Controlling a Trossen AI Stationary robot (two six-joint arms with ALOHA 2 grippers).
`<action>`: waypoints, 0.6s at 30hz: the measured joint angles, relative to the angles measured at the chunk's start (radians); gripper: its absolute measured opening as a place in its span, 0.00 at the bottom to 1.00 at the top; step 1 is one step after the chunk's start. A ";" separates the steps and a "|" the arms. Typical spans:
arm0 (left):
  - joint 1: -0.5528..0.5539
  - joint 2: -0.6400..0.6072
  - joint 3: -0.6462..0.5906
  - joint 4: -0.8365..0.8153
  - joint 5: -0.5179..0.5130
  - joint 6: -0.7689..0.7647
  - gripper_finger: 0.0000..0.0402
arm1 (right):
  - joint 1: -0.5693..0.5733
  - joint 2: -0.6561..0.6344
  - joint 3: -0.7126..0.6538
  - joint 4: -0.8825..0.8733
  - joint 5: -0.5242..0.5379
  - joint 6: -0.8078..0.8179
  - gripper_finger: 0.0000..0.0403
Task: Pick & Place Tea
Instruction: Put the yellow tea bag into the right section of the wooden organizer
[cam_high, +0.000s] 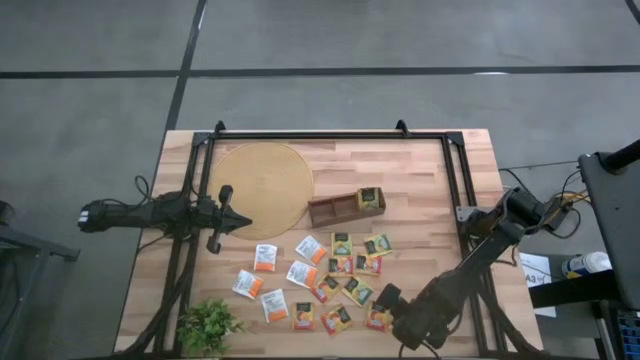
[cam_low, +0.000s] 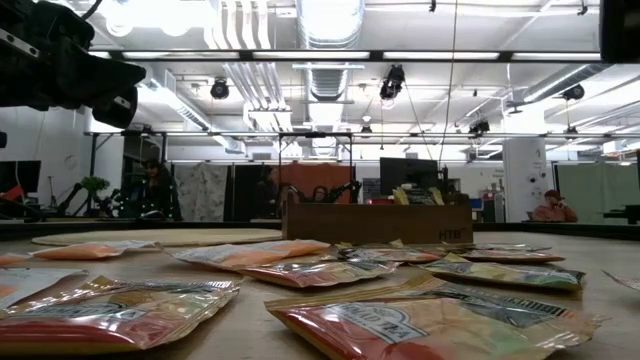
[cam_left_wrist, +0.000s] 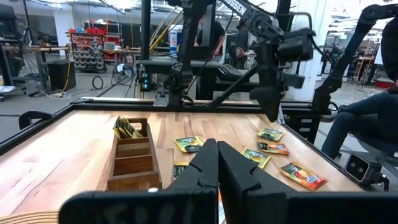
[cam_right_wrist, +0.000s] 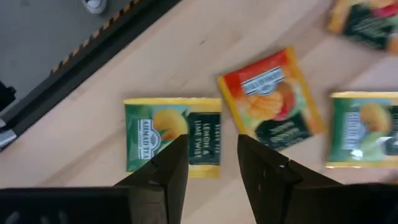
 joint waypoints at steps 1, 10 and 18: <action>0.000 0.000 0.000 0.000 0.001 0.000 0.00 | 0.000 0.010 0.000 0.004 -0.008 -0.003 0.33; -0.001 0.000 0.000 0.000 0.000 0.000 0.00 | 0.002 0.044 -0.007 0.040 -0.019 -0.004 0.38; -0.001 0.001 0.000 -0.001 0.000 0.000 0.00 | -0.007 0.043 -0.033 0.047 0.001 0.004 0.44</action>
